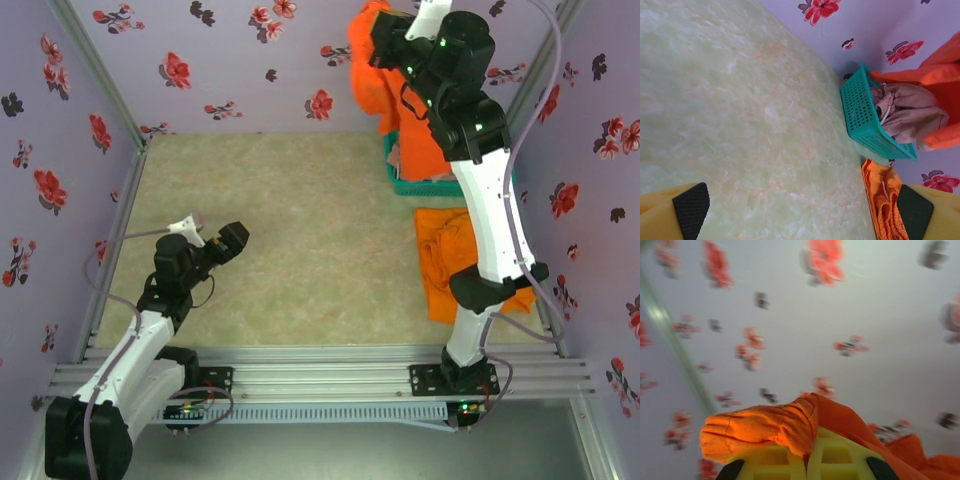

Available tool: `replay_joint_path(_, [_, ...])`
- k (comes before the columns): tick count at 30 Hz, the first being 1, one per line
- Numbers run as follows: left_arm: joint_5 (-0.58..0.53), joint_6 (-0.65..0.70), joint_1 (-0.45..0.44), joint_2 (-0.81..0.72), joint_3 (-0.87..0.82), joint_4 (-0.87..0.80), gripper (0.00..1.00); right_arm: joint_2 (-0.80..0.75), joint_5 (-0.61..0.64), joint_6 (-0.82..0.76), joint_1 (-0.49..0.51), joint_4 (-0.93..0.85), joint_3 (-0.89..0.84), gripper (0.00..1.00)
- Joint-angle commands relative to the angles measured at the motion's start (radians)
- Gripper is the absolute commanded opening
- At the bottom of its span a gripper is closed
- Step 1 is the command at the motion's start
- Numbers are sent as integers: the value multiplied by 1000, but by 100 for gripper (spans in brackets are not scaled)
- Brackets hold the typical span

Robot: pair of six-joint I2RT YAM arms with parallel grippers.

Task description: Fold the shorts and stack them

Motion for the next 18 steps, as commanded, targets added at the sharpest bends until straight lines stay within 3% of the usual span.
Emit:
replay_joint_path(1, [13, -3, 10, -12, -6, 15, 99, -21, -144, 44, 75, 154, 28, 0])
replay_joint_path(6, [13, -10, 11, -22, -4, 11, 100, 20, -235, 112, 118, 185, 33, 0])
replay_joint_path(13, [5, -12, 12, -45, -1, -1, 99, 62, -242, 10, 127, 47, 17, 0])
replay_joint_path(18, [-29, -16, 12, -90, -6, -13, 99, 11, -209, -163, 127, -42, -220, 0])
